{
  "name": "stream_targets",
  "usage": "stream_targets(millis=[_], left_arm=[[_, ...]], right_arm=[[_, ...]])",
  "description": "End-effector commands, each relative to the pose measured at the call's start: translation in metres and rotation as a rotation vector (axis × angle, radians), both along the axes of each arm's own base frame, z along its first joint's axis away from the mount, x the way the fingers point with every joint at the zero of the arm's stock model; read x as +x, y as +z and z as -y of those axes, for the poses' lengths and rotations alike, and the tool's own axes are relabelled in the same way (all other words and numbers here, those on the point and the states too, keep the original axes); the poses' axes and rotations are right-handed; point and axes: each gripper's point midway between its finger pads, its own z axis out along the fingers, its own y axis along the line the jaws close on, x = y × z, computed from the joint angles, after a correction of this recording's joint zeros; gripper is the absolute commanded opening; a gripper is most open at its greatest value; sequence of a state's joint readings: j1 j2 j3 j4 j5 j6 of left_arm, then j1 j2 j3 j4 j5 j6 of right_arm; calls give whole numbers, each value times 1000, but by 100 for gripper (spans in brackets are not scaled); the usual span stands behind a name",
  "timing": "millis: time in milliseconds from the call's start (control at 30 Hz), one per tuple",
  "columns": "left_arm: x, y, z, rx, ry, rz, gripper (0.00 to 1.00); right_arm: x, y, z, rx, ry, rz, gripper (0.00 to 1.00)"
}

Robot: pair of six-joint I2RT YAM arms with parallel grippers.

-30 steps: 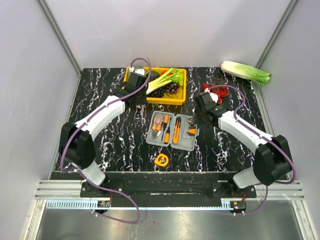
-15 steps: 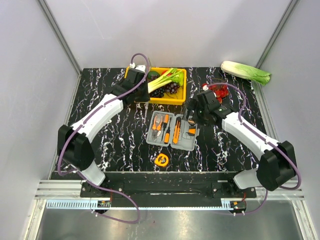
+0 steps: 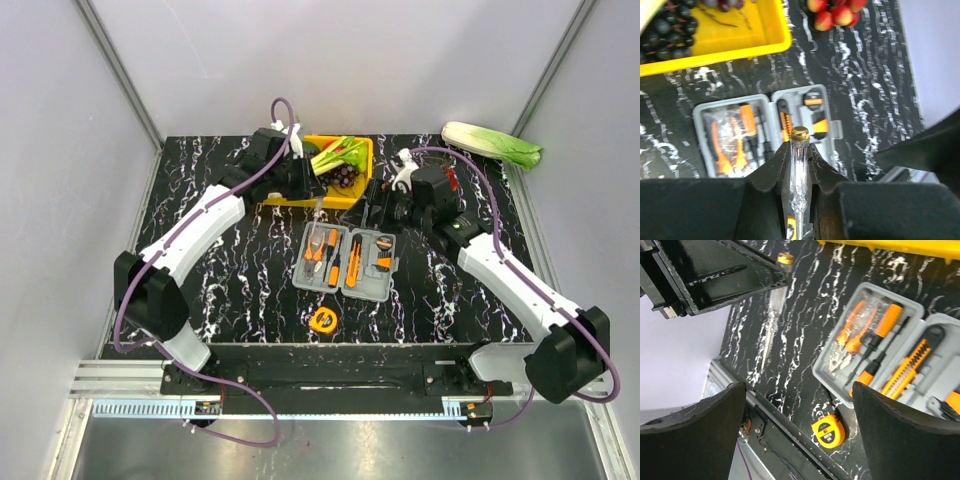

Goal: Pack the tool kit

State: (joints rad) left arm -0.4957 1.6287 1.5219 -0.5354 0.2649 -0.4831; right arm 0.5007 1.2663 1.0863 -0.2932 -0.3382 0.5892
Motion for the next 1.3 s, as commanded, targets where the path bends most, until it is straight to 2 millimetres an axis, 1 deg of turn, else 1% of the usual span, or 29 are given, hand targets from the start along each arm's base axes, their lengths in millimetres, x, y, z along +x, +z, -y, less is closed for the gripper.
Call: stream_targets(millis=[0,67,133,167,200,267,333,500,533,633,700,733,767,800,833,867,900,967,1067,1100,1200,1267], left_arm=[[-10,57,32,-243,-105,40,0],[-13,63,39,-308,-122,26,0],[-17,62,46,-358,-139,-5,0],[-17,61,48,-374,-138,-14,0],[-17,62,50,-391,-141,-21,0],[-18,61,52,-410,-141,-37,0],[-18,61,54,-424,-147,-44,0],[-18,62,57,-451,-143,-64,0],[-19,62,58,-456,-146,-68,0],[-20,59,59,-453,-146,-76,0],[-19,54,58,-442,-146,-80,0],[-20,50,58,-433,-146,-84,6],[-20,48,57,-423,-146,-84,17],[-18,45,55,-407,-140,-83,24],[-17,42,52,-388,-130,-77,30],[-16,40,50,-368,-125,-66,42],[-13,37,46,-342,-109,-58,52],[-9,31,37,-287,-81,-36,67],[-2,19,21,-201,-32,-9,79],[-1,12,14,-166,-10,-6,82],[5,-10,-5,-77,53,-18,85],[5,-27,-15,-42,77,-52,85]], right_arm=[[1,27,-26,126,131,63,89],[3,28,-31,160,135,60,87],[7,30,-36,196,130,60,83],[8,29,-38,209,131,53,81],[12,34,-40,231,125,68,79],[16,35,-42,248,115,66,75],[19,33,-44,256,104,56,68],[28,16,-46,233,78,-6,53],[29,14,-46,232,73,-14,49],[33,9,-46,229,52,-28,35],[34,6,-45,224,40,-38,21],[34,5,-45,219,33,-42,16],[35,3,-43,212,24,-45,11],[37,0,-40,202,5,-49,8],[35,-9,-37,177,-12,-78,4],[35,-15,-33,157,-35,-92,2],[36,-21,-30,138,-55,-104,0],[34,-37,-21,89,-95,-140,0],[30,-69,-6,4,-169,-205,0],[28,-83,3,-41,-203,-243,0],[24,-115,20,-141,-277,-311,0],[23,-132,27,-188,-306,-343,0]])
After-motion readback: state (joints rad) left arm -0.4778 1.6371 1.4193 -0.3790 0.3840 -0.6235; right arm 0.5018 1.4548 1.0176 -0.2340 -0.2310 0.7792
